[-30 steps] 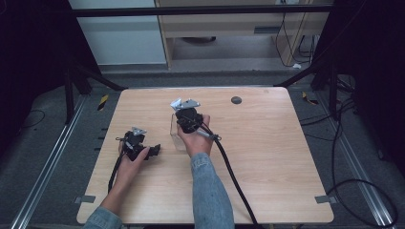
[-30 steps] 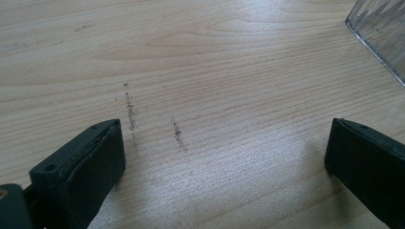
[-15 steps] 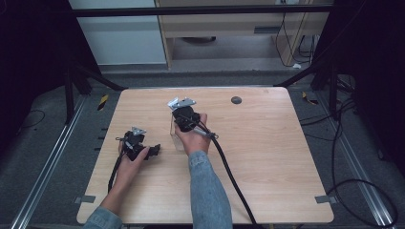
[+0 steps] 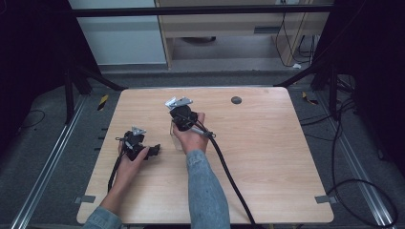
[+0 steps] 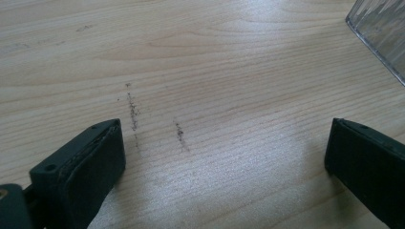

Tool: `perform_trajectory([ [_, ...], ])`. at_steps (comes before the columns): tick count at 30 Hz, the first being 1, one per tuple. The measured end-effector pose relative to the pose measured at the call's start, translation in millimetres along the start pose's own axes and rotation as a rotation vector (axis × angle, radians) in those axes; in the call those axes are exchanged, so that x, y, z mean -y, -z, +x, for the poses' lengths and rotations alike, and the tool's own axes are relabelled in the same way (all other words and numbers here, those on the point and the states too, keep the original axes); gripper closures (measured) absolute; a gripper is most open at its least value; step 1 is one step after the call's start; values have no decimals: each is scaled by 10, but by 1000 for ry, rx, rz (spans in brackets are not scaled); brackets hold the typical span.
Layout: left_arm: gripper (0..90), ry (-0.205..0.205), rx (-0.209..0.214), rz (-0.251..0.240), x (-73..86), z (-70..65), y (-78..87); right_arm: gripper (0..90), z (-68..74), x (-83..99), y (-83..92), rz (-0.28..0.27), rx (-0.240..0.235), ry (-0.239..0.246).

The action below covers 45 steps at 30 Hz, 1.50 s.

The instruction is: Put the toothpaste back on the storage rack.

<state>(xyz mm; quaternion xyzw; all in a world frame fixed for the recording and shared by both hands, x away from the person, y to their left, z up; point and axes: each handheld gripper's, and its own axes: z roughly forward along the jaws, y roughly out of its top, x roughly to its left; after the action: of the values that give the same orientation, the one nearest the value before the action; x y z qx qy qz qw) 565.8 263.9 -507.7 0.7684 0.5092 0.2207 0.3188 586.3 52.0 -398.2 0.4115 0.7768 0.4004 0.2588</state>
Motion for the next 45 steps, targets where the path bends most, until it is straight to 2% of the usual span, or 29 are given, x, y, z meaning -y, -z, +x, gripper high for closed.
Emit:
perform_trajectory([
  [14,0,0,0,1,0,1,0,788,7,-12,-23,5,-12,11],
  [28,0,1,-1,-1,-1,2,-2,783,-1,-28,-25,15,-21,0],
  [45,0,-5,1,1,-4,12,-2,776,-115,-12,87,23,-27,-2],
])
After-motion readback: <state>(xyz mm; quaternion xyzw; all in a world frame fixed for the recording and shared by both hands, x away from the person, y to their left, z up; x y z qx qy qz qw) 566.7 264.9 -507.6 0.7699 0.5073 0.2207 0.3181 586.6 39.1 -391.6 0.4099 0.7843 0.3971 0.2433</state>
